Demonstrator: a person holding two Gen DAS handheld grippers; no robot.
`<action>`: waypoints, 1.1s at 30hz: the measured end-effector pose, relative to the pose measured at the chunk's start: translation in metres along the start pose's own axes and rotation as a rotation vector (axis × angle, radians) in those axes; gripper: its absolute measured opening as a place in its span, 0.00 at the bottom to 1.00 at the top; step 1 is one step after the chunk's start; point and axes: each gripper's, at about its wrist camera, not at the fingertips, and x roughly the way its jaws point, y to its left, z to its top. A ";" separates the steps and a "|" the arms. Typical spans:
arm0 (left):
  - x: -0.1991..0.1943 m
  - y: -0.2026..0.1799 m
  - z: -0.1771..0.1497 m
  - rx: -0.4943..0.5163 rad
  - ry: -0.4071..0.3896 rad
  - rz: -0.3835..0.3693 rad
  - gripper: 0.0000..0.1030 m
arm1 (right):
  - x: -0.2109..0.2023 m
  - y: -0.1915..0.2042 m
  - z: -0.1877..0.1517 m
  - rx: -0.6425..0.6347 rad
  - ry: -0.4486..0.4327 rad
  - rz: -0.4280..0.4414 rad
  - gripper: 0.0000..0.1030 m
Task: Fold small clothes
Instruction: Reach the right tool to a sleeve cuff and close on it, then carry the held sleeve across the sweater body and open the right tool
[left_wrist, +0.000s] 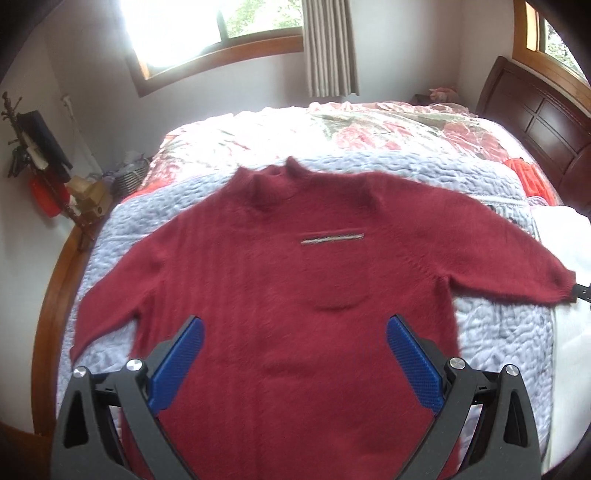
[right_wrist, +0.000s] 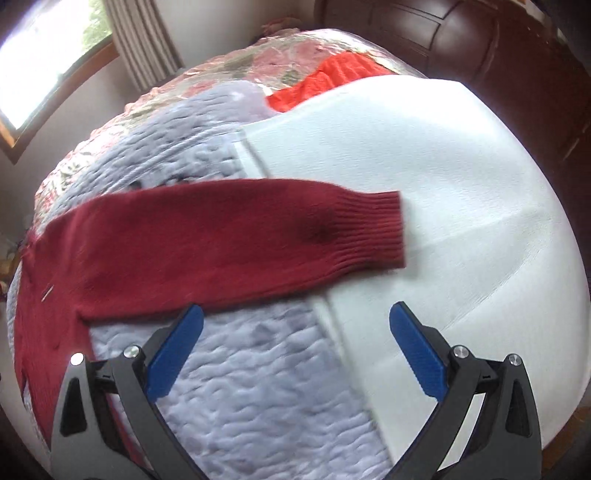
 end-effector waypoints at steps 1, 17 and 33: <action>0.004 -0.008 0.004 -0.001 -0.005 -0.009 0.96 | 0.011 -0.015 0.009 0.010 0.010 -0.002 0.97; 0.033 -0.049 0.010 0.052 0.011 0.033 0.96 | 0.067 -0.056 0.051 -0.115 0.085 -0.004 0.23; 0.049 0.035 0.000 -0.043 0.043 0.087 0.96 | -0.017 0.066 0.043 -0.272 -0.034 0.168 0.09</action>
